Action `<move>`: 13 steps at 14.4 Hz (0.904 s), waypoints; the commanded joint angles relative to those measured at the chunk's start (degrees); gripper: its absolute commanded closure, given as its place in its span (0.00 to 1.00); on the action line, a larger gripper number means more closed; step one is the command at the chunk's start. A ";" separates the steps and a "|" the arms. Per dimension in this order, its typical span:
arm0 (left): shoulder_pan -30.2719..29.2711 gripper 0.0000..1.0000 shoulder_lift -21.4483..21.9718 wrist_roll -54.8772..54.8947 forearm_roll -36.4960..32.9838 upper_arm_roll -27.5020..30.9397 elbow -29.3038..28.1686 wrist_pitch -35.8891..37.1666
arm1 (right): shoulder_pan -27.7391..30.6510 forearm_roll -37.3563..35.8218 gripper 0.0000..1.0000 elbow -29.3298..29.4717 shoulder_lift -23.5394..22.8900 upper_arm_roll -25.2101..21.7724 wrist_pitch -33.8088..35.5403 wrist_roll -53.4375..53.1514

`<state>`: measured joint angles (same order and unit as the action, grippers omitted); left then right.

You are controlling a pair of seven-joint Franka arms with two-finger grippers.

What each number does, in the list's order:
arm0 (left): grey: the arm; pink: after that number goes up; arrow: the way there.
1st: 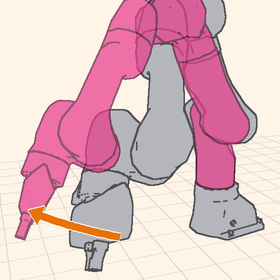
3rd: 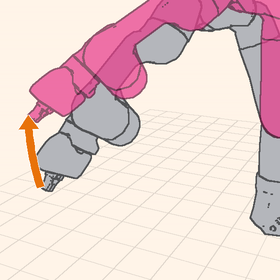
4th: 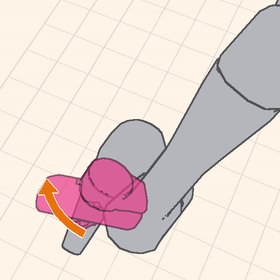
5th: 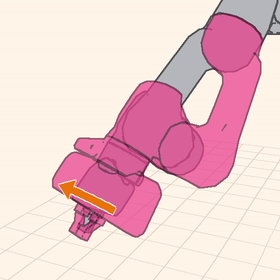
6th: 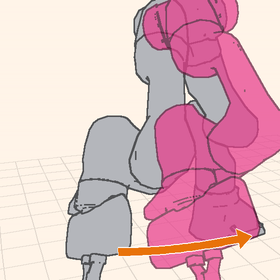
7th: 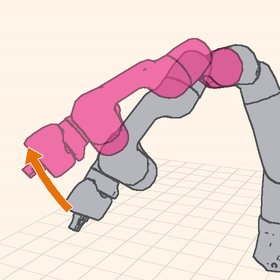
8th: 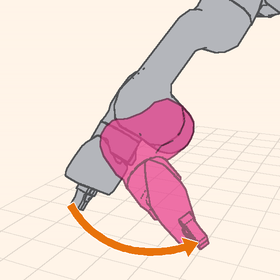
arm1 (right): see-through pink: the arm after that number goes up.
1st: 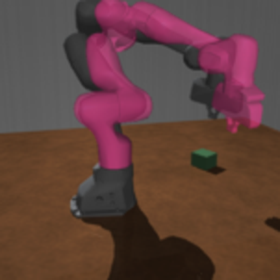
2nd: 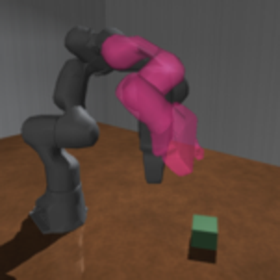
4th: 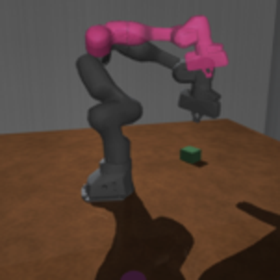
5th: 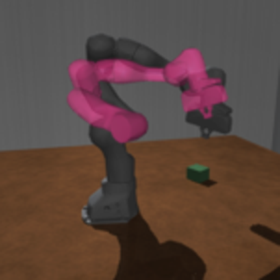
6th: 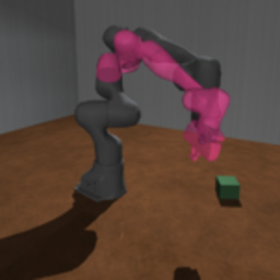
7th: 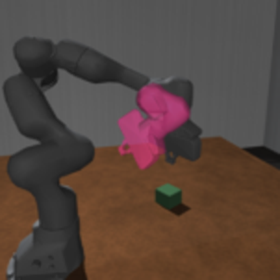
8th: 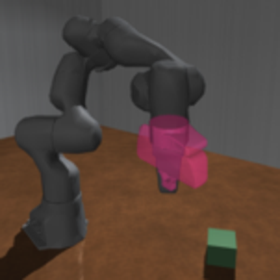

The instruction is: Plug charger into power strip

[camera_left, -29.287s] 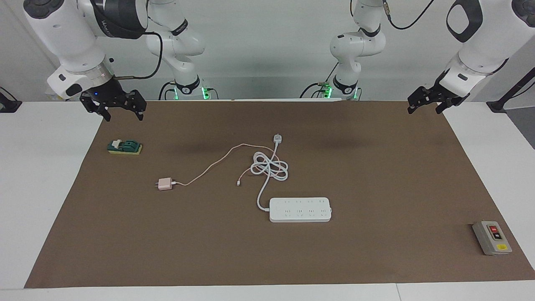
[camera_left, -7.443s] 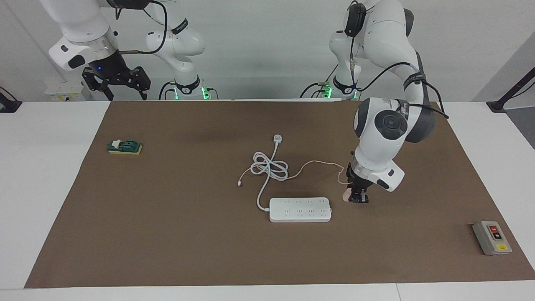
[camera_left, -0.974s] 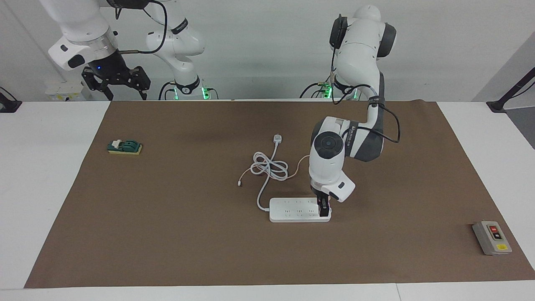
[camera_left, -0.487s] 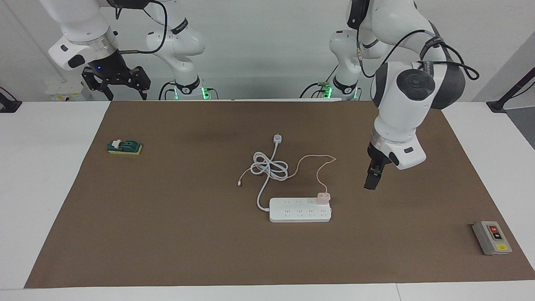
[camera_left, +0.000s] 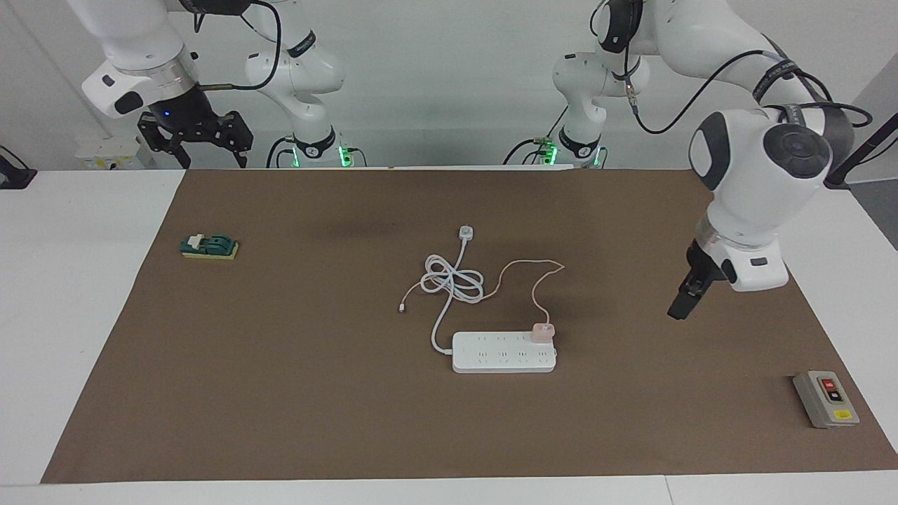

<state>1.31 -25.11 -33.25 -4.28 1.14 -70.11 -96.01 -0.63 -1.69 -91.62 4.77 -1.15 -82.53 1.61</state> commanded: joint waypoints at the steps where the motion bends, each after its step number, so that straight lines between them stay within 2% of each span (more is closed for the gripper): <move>1: -4.02 0.00 2.69 12.03 0.94 -0.53 -0.55 4.15 | 0.02 -0.51 0.00 -0.75 0.94 0.18 0.09 1.03; 2: -5.51 0.00 3.74 16.51 1.55 -0.44 -0.55 4.68 | 0.02 -0.51 0.00 -0.75 1.03 0.18 0.09 1.03; 3: -7.09 0.00 7.32 22.64 1.99 -0.53 -3.25 5.91 | 0.02 -0.51 0.00 -0.75 0.94 0.18 0.09 1.03; 4: -7.28 0.00 11.79 24.79 1.99 -0.53 -8.67 6.79 | 0.02 -0.51 0.00 -0.75 0.94 0.18 0.09 1.03; 6: -7.11 0.00 18.05 26.31 1.99 -0.53 -16.95 5.66 | -0.07 -0.51 0.00 -0.84 1.03 0.18 0.00 1.03; 9: -6.32 0.00 24.73 28.23 2.43 -1.05 -23.91 6.18 | -0.07 -0.51 0.00 -0.84 1.03 0.18 0.00 1.03; 13: -6.23 0.00 25.99 31.93 2.87 -1.23 -24.63 6.80 | -0.07 2.38 0.00 -1.02 1.03 0.18 -0.09 1.03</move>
<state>-5.42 -0.44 -2.89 -2.23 -0.65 -92.79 -89.07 -0.69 -0.97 -91.62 4.78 -1.09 -82.53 1.61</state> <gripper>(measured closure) 0.000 0.000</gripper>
